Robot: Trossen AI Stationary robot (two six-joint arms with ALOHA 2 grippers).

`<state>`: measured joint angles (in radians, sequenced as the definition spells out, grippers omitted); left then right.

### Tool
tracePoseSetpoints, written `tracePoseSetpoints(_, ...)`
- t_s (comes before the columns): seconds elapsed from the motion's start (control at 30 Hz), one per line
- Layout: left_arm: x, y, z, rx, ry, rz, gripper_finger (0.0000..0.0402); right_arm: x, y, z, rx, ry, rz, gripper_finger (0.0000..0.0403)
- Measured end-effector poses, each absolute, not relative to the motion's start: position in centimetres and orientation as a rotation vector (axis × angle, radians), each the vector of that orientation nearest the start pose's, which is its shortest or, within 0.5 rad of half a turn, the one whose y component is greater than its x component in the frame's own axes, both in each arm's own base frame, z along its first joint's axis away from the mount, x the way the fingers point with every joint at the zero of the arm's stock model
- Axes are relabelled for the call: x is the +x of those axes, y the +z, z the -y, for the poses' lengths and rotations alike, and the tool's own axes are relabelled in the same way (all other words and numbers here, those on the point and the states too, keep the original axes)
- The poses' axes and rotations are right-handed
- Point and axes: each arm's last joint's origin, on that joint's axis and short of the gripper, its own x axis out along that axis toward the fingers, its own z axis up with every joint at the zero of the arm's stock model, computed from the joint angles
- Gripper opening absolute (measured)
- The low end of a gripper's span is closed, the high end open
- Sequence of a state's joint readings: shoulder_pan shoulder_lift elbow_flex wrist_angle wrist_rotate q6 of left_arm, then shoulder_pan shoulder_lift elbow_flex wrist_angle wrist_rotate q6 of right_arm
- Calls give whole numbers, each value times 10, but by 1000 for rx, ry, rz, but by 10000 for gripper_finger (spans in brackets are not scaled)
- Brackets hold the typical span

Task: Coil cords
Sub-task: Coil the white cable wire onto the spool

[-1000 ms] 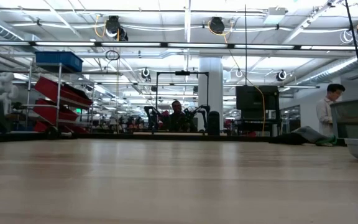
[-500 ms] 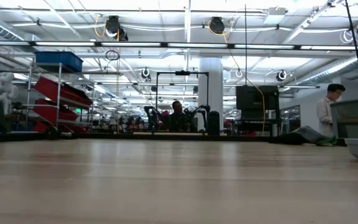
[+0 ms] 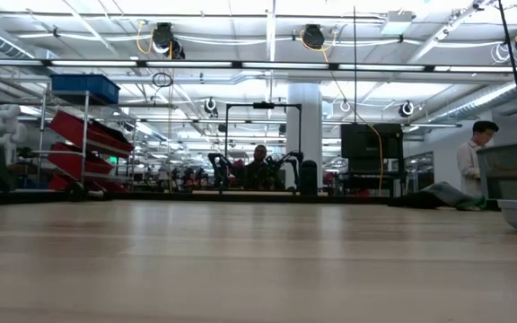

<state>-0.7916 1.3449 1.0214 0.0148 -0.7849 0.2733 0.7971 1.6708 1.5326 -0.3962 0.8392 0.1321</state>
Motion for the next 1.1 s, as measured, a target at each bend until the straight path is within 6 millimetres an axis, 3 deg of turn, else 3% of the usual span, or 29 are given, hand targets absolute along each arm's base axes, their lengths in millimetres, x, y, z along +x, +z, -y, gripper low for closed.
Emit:
tracePoseSetpoints(0.2,226,309,191,506,-17,-254,2,296,349,-229,-255,-176,-345,122)
tracePoseSetpoints(0.5,227,308,190,510,-45,-264,2,320,346,-198,-302,-79,-415,122)
tracePoseSetpoints(1.1,239,287,191,503,-27,-347,2,331,336,-191,-373,-40,-465,122)
